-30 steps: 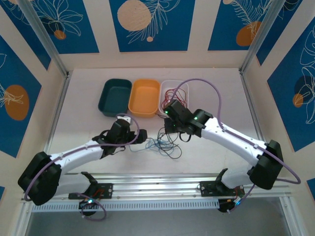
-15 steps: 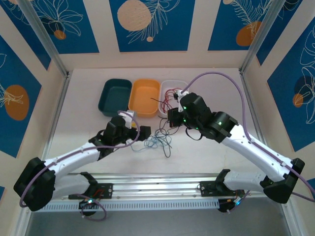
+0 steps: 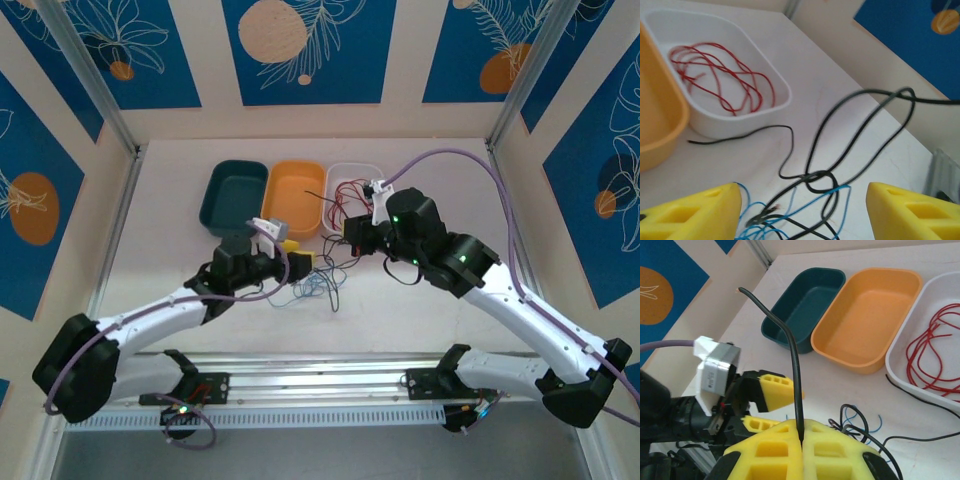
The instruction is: Untangle the cables
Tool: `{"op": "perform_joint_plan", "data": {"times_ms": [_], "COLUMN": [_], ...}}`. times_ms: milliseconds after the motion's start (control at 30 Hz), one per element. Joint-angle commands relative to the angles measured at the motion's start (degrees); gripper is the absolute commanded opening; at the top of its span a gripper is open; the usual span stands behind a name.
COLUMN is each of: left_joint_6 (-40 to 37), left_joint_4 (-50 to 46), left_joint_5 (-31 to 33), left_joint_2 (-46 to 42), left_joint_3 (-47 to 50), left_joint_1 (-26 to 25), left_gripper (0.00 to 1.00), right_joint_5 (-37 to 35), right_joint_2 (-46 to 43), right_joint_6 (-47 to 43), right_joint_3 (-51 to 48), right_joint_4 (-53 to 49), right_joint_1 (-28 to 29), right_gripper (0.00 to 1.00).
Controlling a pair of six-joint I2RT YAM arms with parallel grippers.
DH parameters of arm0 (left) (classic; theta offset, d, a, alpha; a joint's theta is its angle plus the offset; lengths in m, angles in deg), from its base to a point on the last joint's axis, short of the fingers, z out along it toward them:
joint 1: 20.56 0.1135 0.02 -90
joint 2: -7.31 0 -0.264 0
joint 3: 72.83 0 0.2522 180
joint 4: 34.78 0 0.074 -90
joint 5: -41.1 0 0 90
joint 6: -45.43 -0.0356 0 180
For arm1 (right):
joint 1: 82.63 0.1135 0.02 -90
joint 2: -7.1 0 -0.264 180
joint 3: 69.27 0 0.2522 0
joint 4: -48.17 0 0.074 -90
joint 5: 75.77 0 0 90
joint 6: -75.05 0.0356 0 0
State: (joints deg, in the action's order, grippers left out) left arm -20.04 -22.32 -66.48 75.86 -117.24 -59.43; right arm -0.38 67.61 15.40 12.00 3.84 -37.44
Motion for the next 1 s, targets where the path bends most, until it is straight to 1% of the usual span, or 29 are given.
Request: {"op": "perform_joint_plan", "data": {"times_ms": [0,67,133,233,300,533,600,767,967], "left_joint_6": [-2.54,-2.57,-2.19,-0.65,-0.06,1.62,1.87,1.86,-1.05], "left_joint_4": [3.90,4.77,6.11,9.13,10.70,13.89,14.04,13.76,8.46], "left_joint_5": [-9.92,-13.22,-14.87,-14.84,-14.91,-14.39,-13.76,-13.00,-14.85], "left_joint_2": [3.20,5.56,7.42,9.59,10.85,13.95,14.47,15.29,16.69], "left_joint_3": [-3.17,-4.43,-5.22,-5.29,-5.47,-5.83,-5.93,-6.45,-9.30], "left_joint_1": [0.64,0.99,1.31,1.79,2.12,3.71,4.12,4.38,4.33], "left_gripper": [0.65,0.64,0.63,0.56,0.55,0.45,0.42,0.39,0.39], "right_joint_5": [5.54,7.20,8.70,9.68,9.95,11.43,11.87,12.82,13.34], "right_joint_2": [-1.18,-1.10,-1.10,-0.97,-1.04,-1.10,-1.10,-0.92,-0.57], "right_joint_6": [-1.59,-1.82,-1.80,-1.87,-1.79,-1.62,-1.62,-1.63,-1.51], "right_joint_3": [-1.30,-1.80,-2.11,-2.29,-2.38,-2.78,-2.93,-3.13,-3.34], "right_joint_4": [3.46,4.18,4.85,5.32,5.41,6.09,6.46,7.16,7.63], "right_joint_1": [-1.23,-1.81,-2.20,-2.64,-2.87,-3.44,-3.53,-3.70,-3.76], "right_gripper": [0.00,0.00,0.00,0.00,0.00,0.00,0.00,0.00,0.00]}}
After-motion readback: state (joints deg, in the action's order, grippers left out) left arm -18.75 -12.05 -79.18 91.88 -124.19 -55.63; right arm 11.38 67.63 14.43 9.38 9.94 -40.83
